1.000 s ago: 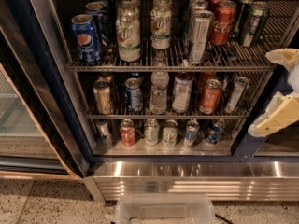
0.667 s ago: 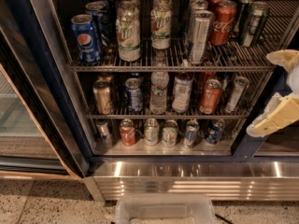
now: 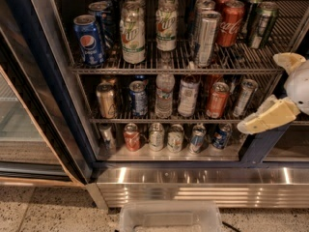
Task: Pick green can from top shelf of fridge
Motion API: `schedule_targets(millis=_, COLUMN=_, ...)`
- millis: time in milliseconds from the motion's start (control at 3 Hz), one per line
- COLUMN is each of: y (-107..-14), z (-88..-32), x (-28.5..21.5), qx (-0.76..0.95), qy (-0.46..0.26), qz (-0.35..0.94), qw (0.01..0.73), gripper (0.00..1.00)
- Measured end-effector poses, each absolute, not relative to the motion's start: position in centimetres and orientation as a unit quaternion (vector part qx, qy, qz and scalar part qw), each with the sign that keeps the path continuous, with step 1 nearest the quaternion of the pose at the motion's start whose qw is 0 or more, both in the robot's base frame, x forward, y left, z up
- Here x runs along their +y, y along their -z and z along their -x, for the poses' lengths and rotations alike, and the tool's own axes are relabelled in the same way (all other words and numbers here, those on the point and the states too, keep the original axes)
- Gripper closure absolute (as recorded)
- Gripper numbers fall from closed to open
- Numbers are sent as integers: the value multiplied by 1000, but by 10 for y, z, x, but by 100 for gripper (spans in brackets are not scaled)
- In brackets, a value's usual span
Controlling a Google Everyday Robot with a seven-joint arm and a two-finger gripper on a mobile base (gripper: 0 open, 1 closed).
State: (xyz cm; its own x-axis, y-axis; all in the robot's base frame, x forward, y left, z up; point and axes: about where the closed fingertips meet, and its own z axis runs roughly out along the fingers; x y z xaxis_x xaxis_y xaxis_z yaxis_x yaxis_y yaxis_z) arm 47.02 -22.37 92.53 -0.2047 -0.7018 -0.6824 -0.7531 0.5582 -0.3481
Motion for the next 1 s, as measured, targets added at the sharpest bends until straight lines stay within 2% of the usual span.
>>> schedule_targets(millis=667, y=-924, z=-498, x=-223, qx=760, qy=0, qz=413, qw=502, gripper=0)
schedule_targets(millis=1000, y=-911, z=-515, x=-227, qx=770, qy=5, qz=392, qw=503, gripper=0)
